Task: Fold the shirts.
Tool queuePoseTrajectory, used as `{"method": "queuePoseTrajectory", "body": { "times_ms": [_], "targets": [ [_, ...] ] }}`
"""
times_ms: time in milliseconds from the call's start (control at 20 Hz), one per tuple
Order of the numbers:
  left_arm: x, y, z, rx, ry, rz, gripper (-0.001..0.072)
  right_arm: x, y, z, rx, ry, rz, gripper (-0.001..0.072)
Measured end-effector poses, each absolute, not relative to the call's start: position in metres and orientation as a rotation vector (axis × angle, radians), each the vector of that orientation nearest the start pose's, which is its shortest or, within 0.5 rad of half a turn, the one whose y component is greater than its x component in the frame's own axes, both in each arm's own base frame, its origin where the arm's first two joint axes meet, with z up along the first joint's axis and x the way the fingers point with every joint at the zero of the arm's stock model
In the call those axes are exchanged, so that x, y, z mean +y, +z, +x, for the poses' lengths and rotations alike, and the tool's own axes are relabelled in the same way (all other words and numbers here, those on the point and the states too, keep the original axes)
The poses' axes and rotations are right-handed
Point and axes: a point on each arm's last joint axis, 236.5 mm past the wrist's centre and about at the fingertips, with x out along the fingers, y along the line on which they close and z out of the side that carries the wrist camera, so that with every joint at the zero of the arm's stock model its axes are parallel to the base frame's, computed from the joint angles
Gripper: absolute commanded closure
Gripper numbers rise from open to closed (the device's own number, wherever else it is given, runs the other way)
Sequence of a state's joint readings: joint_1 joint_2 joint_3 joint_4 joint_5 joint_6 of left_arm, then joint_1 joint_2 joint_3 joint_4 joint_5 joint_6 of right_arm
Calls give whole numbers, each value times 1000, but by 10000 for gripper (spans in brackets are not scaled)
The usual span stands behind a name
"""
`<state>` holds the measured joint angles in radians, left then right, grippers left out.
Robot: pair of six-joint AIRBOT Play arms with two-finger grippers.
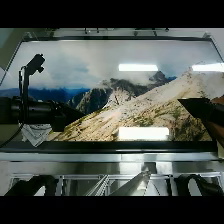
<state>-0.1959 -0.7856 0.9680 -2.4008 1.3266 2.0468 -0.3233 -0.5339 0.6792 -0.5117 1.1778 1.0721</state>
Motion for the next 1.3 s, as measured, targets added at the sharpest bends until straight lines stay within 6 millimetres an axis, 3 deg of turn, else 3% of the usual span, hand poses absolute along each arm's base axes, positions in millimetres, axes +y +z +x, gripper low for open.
{"method": "queuePoseTrajectory", "body": {
  "times_ms": [250, 300, 350, 450, 600, 750, 850, 1000, 1150, 1300],
  "targets": [
    [-214, 160, 231, 920, -980, -146, 674, 108, 164, 277, 623, 558, 526, 695],
    [-207, 160, 236, 926, -941, -149, 376, 108, 164, 277, 623, 558, 526, 695],
    [-194, 157, 244, 940, -875, -150, -13, 108, 164, 277, 623, 558, 526, 694],
    [-149, 152, 265, 975, -674, -147, -13, 108, 164, 277, 623, 558, 526, 694],
    [-42, 134, 288, 1027, -257, -162, -13, 108, 164, 277, 623, 558, 526, 694],
    [61, 102, 279, 1083, 108, -277, -13, 108, 164, 277, 623, 558, 526, 695],
    [110, 69, 261, 1141, 278, -385, -13, 108, 164, 277, 623, 558, 526, 695],
    [140, 16, 249, 1217, 365, -537, -13, 108, 164, 277, 623, 558, 526, 695],
    [143, -31, 255, 1289, 350, -622, -13, 108, 164, 278, 625, 558, 527, 695],
    [133, -72, 269, 1358, 305, -657, 11, 108, 164, 278, 625, 557, 528, 695]
  ]
}}
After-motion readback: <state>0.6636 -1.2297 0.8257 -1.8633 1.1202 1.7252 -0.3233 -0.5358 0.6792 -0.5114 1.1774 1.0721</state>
